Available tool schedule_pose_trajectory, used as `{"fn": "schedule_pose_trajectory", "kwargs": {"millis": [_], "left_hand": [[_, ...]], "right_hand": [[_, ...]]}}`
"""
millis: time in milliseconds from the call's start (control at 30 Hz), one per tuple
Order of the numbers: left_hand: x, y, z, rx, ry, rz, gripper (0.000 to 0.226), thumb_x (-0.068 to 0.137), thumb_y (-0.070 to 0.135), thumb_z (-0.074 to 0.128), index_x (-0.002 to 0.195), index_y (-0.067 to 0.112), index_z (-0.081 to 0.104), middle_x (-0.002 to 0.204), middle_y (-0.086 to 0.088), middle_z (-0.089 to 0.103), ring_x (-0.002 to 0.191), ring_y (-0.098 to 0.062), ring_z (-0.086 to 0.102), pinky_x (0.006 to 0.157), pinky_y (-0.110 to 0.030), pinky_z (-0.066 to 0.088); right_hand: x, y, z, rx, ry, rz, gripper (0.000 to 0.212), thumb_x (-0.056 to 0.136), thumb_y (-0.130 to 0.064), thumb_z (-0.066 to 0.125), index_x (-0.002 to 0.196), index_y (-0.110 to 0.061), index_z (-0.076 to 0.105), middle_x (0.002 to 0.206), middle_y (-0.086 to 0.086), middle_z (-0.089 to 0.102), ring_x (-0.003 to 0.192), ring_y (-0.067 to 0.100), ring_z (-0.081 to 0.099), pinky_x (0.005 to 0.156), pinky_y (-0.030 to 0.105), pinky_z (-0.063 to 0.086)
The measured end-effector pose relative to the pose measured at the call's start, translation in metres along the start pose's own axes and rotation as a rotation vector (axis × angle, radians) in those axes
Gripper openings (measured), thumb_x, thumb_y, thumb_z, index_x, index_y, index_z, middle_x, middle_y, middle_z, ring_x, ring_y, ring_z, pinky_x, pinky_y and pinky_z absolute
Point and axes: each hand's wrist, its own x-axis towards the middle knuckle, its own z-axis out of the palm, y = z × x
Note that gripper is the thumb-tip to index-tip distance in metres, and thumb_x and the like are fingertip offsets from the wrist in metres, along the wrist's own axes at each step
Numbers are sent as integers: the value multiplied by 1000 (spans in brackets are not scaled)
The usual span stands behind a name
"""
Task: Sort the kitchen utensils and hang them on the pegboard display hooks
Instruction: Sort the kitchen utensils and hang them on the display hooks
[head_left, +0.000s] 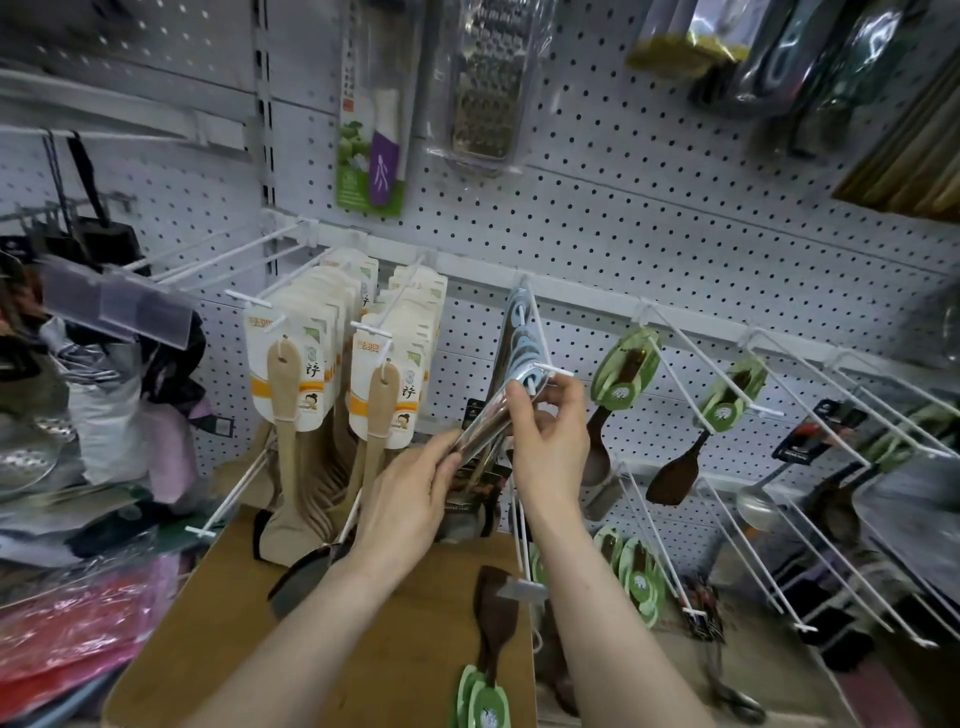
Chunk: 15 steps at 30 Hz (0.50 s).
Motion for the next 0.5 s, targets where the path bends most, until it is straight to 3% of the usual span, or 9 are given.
{"fn": "schedule_pose_trajectory", "kwargs": {"millis": [133,333,500], "left_hand": [[2,4,-1,28,42,49,33,102,33,36,132,32,49,108,8,64,97,-12,58,78,-35,50],[13,-1,-13,95,109,144,36,98,32,42,130,26,57,106,6,68,83,-13,50,69,-29,38],[16,0,-15,77,142,151,39,95,32,43,127,20,61,103,4,70,84,-11,46,71,-26,37]], "right_hand": [[4,1,-1,-11,14,22,31,93,-36,64,116,-20,51,100,-11,61,78,6,64,63,16,46],[6,1,1,29,50,37,34,90,-32,70,114,-16,52,91,-11,63,76,13,70,61,17,51],[6,-1,3,-4,64,10,34,90,-32,69,113,-16,51,87,-10,62,70,11,69,62,25,56]]}}
